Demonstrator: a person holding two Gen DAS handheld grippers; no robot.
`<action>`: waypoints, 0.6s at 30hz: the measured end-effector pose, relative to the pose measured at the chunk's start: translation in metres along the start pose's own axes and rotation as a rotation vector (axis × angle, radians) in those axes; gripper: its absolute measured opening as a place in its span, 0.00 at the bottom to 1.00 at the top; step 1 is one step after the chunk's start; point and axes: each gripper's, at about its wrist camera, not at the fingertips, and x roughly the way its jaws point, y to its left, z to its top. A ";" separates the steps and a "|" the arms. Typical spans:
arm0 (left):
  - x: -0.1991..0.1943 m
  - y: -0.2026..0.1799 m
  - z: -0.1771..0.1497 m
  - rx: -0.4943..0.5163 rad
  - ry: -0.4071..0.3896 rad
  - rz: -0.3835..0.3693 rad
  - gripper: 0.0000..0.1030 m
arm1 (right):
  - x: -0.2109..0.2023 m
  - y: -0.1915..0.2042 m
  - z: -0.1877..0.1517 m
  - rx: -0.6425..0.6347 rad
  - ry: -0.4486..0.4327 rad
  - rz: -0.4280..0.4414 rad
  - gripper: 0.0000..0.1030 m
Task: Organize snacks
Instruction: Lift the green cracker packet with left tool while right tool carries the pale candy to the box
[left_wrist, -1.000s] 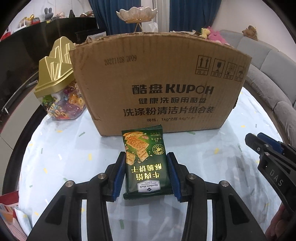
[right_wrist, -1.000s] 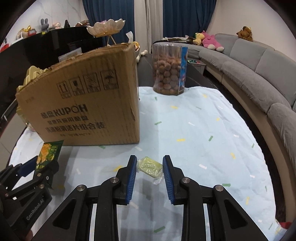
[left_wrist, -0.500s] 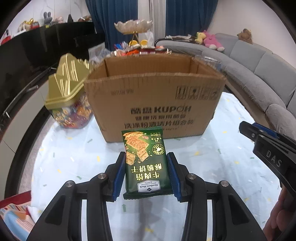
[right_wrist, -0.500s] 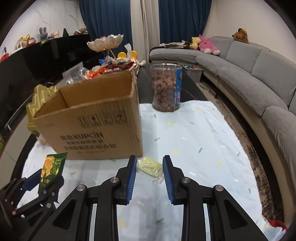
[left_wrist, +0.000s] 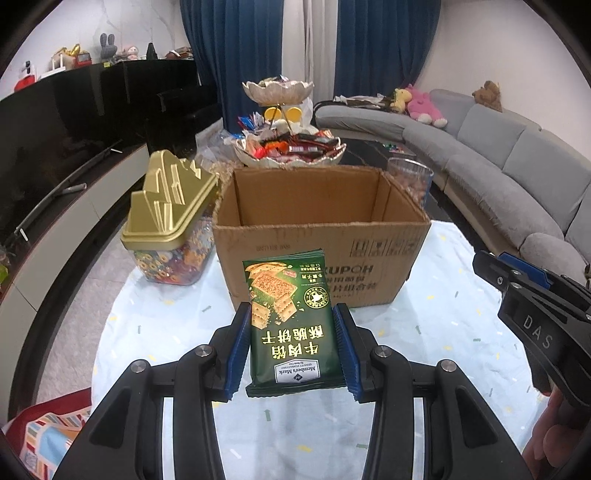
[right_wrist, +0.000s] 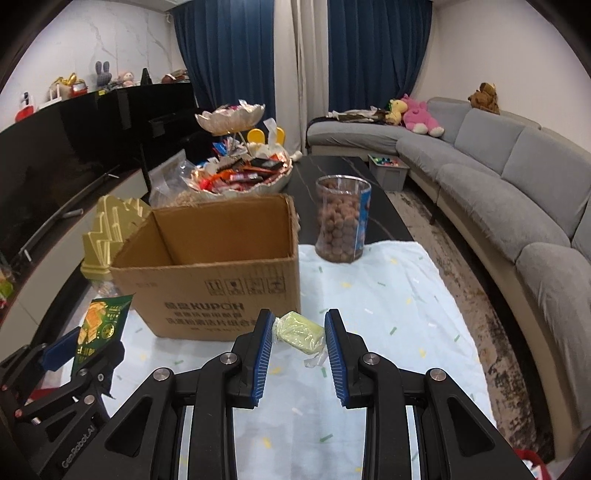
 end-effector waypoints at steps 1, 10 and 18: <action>-0.002 0.001 0.002 -0.002 -0.004 0.000 0.42 | -0.003 0.001 0.001 -0.003 -0.004 0.002 0.29; -0.022 0.012 0.030 -0.020 -0.039 -0.005 0.42 | -0.022 0.014 0.022 -0.032 -0.038 0.021 0.29; -0.030 0.017 0.057 -0.030 -0.072 -0.017 0.42 | -0.031 0.024 0.044 -0.059 -0.073 0.039 0.29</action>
